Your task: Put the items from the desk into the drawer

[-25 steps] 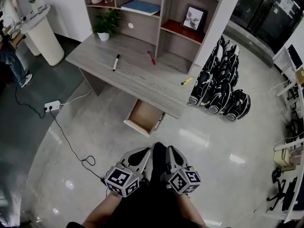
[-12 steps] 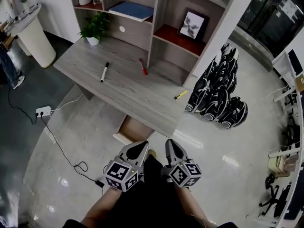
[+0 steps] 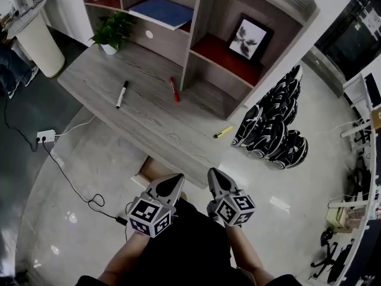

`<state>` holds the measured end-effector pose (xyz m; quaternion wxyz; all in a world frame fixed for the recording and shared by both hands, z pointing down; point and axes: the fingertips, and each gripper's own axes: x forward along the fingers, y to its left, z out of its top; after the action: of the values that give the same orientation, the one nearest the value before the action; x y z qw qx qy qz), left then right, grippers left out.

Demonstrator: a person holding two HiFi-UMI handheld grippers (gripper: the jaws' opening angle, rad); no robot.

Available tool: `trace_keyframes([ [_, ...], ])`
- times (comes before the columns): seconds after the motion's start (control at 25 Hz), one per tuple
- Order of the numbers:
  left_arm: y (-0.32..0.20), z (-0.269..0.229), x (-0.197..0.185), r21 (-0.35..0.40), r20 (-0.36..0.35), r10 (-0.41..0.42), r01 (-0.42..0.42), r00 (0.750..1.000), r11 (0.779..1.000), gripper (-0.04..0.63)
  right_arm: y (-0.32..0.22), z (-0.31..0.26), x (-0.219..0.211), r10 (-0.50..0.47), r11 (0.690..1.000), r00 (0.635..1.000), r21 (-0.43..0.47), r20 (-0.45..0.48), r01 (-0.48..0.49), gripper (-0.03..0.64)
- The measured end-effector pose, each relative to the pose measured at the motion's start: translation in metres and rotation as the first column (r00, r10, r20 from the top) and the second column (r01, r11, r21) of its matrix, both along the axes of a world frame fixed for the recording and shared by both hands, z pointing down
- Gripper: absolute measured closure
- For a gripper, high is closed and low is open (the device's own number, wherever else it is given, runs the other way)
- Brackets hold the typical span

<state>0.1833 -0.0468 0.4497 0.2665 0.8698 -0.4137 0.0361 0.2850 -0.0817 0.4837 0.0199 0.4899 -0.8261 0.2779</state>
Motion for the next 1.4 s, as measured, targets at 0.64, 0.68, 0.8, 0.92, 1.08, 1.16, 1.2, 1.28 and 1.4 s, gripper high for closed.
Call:
trace_keyframes([
  [0.64, -0.05, 0.029, -0.016, -0.084, 0.019, -0.187, 0.188, 0.982, 0.979, 0.572, -0.118, 0.044, 0.012, -0.713, 0.562, 0.363, -0.18, -0.599, 0.807, 0.474],
  [0.68, -0.052, 0.03, -0.017, -0.085, 0.021, -0.197, 0.199, 0.98, 0.976, 0.572, -0.119, 0.055, 0.016, -0.739, 0.504, 0.268, -0.243, -0.618, 0.829, 0.474],
  [0.8, -0.055, 0.031, -0.019, -0.085, 0.027, -0.221, 0.223, 0.975, 0.971, 0.572, -0.126, 0.082, 0.029, -0.755, 0.375, 0.028, -0.397, -0.655, 0.838, 0.474],
  [0.92, -0.052, 0.032, -0.021, -0.102, 0.029, -0.25, 0.252, 0.968, 0.962, 0.572, -0.132, 0.106, 0.041, -0.702, 0.253, -0.238, -0.548, -0.671, 0.797, 0.474],
  [1.08, -0.044, 0.038, -0.025, -0.124, 0.049, -0.264, 0.268, 0.963, 0.955, 0.572, -0.135, 0.129, 0.042, -0.619, 0.152, -0.461, -0.672, -0.636, 0.724, 0.474],
  [1.16, -0.041, 0.04, -0.026, -0.131, 0.059, -0.264, 0.269, 0.963, 0.954, 0.572, -0.136, 0.136, 0.04, -0.613, 0.142, -0.497, -0.704, -0.614, 0.696, 0.474],
  [1.2, -0.039, 0.04, -0.025, -0.133, 0.061, -0.263, 0.269, 0.963, 0.954, 0.572, -0.135, 0.139, 0.041, -0.613, 0.136, -0.512, -0.718, -0.602, 0.682, 0.474],
  [1.28, -0.036, 0.041, -0.022, -0.137, 0.06, -0.26, 0.266, 0.964, 0.954, 0.572, -0.132, 0.142, 0.043, -0.625, 0.126, -0.525, -0.738, -0.578, 0.663, 0.518],
  [1.4, -0.037, 0.043, -0.021, -0.14, 0.061, -0.245, 0.252, 0.968, 0.958, 0.572, -0.13, 0.142, 0.042, -0.679, 0.148, -0.473, -0.735, -0.562, 0.662, 0.534],
])
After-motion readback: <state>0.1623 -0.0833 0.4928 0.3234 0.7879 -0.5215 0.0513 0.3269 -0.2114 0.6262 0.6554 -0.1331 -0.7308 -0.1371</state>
